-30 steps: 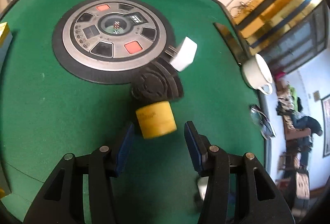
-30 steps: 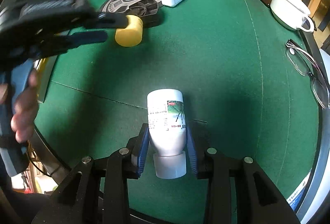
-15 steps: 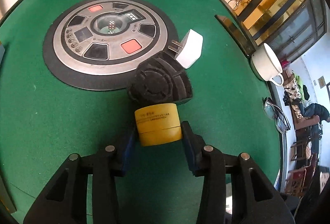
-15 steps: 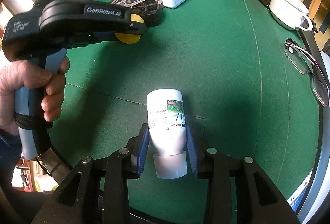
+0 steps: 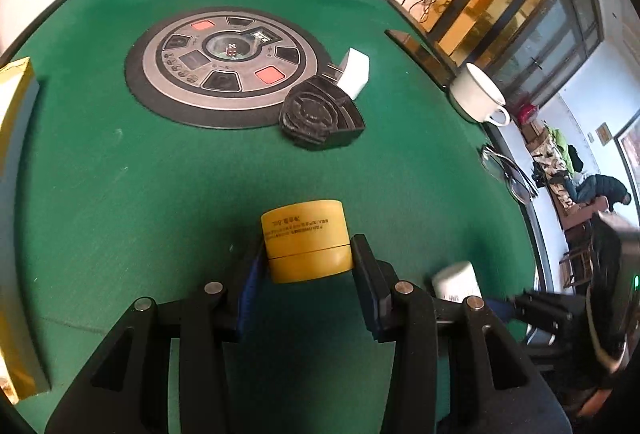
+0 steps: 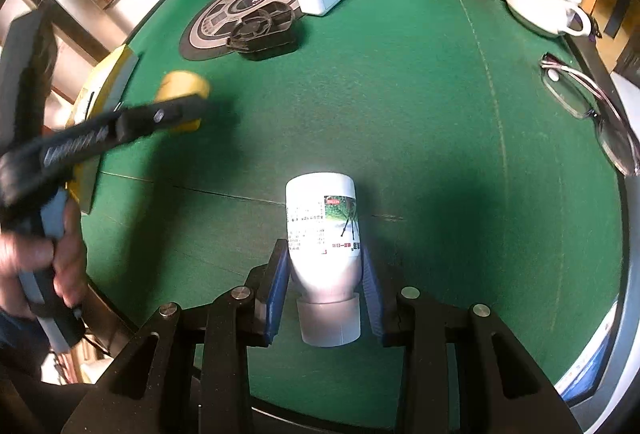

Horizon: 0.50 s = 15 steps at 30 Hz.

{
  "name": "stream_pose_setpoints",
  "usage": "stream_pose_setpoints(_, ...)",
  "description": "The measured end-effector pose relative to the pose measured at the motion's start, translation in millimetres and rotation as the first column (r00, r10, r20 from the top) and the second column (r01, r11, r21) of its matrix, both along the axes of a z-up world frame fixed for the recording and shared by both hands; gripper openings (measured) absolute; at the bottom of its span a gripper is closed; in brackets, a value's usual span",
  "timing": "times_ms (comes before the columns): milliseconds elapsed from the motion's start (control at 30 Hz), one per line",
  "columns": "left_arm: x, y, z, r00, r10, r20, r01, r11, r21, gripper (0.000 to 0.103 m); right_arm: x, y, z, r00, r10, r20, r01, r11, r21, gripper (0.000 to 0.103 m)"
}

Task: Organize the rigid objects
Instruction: 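Carry the white bottle and yellow tape roll over the white tray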

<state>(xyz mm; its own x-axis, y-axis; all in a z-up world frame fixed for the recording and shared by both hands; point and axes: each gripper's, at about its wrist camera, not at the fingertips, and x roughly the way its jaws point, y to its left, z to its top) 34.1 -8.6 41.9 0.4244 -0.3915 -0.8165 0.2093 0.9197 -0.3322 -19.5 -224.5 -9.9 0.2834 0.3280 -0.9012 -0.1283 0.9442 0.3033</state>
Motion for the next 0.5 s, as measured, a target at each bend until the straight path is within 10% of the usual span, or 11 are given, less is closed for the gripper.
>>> stream_pose_setpoints(500,-27,41,28,0.997,0.02,0.075,-0.018,1.0,-0.02,0.04,2,55,19,0.998,0.036,0.045,-0.037,0.999,0.011,0.031)
